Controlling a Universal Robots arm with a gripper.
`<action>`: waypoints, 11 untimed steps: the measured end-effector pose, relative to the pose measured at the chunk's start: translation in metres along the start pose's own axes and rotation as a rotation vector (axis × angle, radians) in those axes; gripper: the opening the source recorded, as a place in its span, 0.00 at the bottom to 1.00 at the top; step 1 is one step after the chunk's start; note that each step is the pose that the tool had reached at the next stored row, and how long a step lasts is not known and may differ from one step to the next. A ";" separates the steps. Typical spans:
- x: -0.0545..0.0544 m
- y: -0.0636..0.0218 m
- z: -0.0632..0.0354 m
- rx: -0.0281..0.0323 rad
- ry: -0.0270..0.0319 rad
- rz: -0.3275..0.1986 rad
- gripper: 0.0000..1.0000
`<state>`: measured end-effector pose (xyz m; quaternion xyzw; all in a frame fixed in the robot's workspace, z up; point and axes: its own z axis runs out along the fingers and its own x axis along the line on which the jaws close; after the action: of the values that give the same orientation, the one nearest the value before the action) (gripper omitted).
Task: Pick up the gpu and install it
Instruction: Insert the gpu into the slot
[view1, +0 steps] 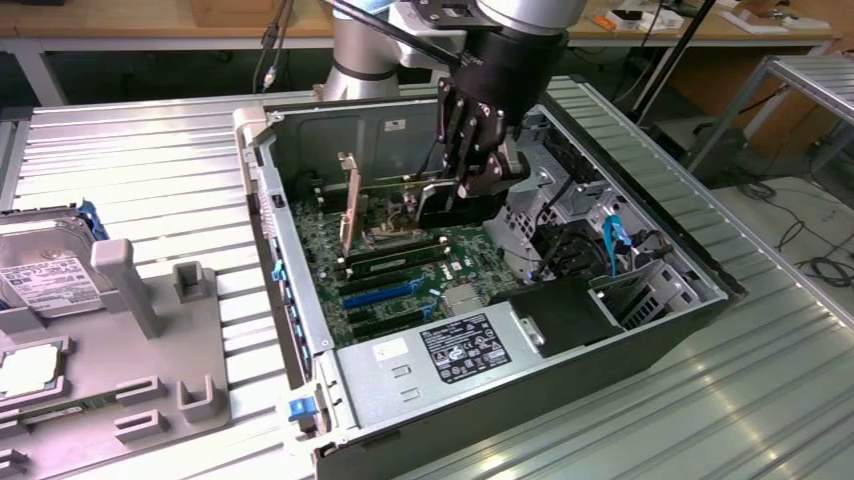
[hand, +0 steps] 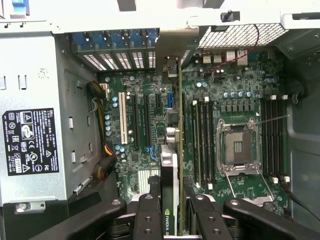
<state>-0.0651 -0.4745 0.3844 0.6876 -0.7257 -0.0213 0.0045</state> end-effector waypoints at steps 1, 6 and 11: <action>0.000 0.0001 0.0006 0.0002 0.0000 0.000 0.27; 0.000 0.0007 0.0031 0.0008 0.0001 0.000 0.27; 0.000 0.0015 0.0056 0.0020 0.0000 0.000 0.27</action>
<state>-0.0668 -0.4746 0.3789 0.6876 -0.7258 -0.0206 0.0038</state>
